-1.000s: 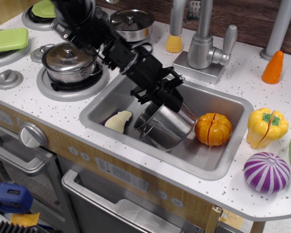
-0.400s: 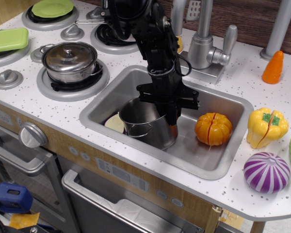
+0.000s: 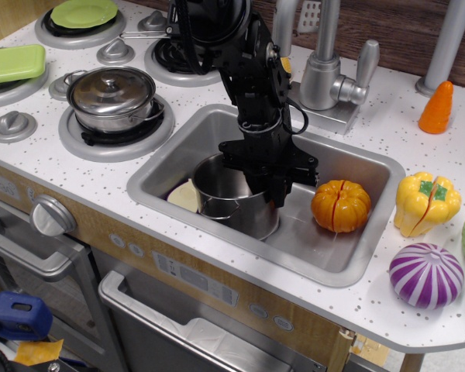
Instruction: Flip pot upright in sink
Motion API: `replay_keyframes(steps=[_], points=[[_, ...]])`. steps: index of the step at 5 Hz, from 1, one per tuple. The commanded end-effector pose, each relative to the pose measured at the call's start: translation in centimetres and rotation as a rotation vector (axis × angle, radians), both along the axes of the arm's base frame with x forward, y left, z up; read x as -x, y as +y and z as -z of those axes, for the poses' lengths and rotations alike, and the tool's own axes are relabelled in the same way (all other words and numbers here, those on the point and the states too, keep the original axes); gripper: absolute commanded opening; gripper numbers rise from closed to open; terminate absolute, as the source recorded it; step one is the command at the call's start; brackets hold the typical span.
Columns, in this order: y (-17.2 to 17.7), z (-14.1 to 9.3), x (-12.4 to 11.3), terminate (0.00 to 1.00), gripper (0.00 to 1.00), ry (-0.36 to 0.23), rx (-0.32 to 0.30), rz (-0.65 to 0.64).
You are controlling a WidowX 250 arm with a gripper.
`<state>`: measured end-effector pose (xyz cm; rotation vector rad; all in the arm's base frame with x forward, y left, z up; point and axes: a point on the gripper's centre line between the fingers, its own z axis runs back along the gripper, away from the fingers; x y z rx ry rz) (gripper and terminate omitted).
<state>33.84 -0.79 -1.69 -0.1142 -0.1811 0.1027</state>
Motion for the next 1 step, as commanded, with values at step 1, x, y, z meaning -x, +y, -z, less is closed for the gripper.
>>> replay_keyframes(steps=[1], points=[[-0.03, -2.65, -1.14, 1.00, 1.00, -0.089, -0.018, 0.003]])
